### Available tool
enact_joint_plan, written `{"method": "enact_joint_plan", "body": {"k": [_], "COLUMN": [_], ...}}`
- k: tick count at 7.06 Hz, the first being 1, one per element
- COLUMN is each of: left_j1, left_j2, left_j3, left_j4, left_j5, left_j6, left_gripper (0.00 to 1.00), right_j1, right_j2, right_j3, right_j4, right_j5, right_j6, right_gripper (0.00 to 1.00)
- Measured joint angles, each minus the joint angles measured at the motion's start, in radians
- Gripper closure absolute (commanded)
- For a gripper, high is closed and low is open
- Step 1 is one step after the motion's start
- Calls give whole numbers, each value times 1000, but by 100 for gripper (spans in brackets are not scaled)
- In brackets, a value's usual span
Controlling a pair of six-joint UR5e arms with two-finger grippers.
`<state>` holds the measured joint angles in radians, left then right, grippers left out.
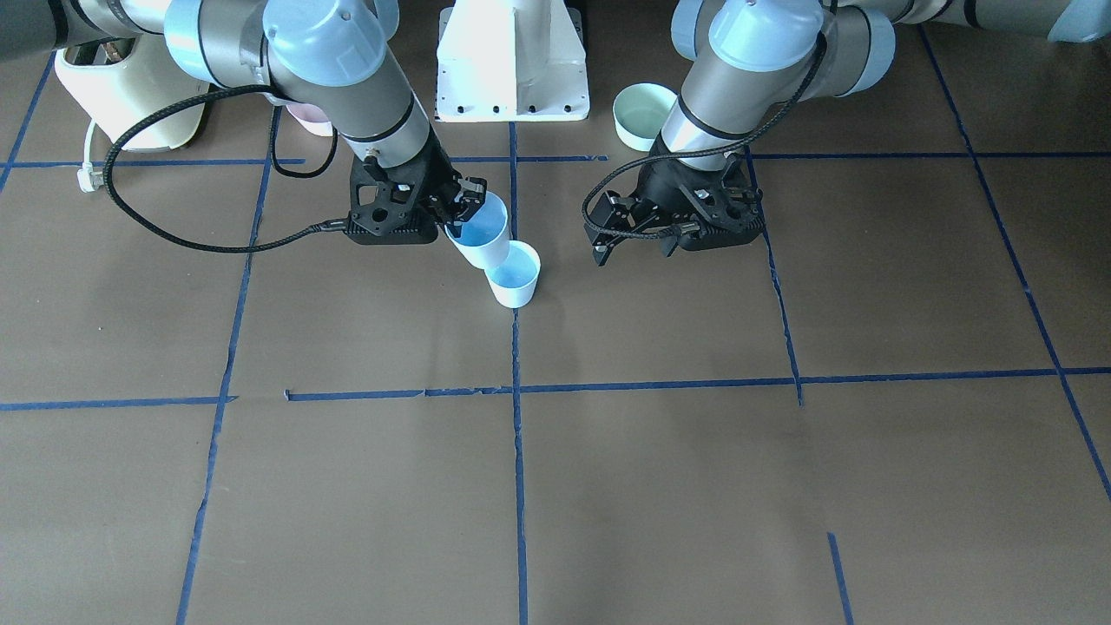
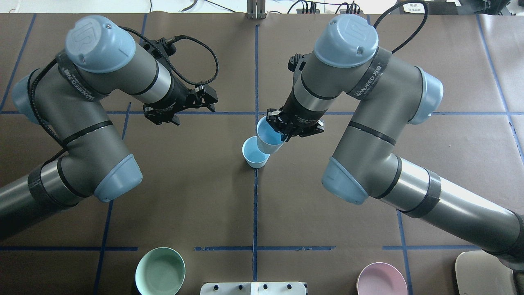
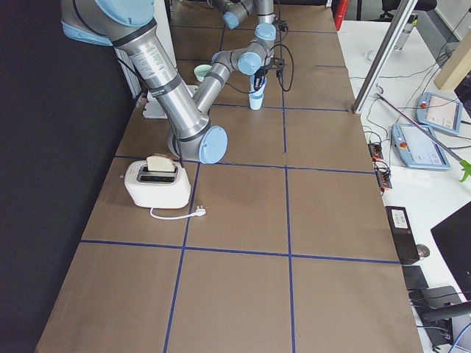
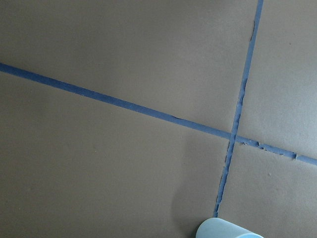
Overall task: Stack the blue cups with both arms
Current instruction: 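Carry the held blue cup over the center cup with the right gripper, then lower the blue cup into the center cup and open the right gripper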
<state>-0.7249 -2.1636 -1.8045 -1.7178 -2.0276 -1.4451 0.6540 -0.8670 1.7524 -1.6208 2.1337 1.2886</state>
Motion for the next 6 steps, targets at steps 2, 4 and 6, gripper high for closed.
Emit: {"method": "enact_joint_plan", "body": {"k": [2,4,6], "left_j1": [-5,-6,-4], "left_j2": [2,2,2], "left_j3": [0,1,1], "left_j4": [0,0,0], "left_j5": [1,1,1], "left_j6": [-1,-1,-2], "left_gripper": [0,0,0], "right_j1": [-23,-36,-47], "right_j2": [4,12,16], "right_j3": [-10,-14,-19], "right_j4": [-1,1,4], "right_j5": [-16,-32,-53], "right_j6": [25,57,69], "right_gripper": [100,100,97]}}
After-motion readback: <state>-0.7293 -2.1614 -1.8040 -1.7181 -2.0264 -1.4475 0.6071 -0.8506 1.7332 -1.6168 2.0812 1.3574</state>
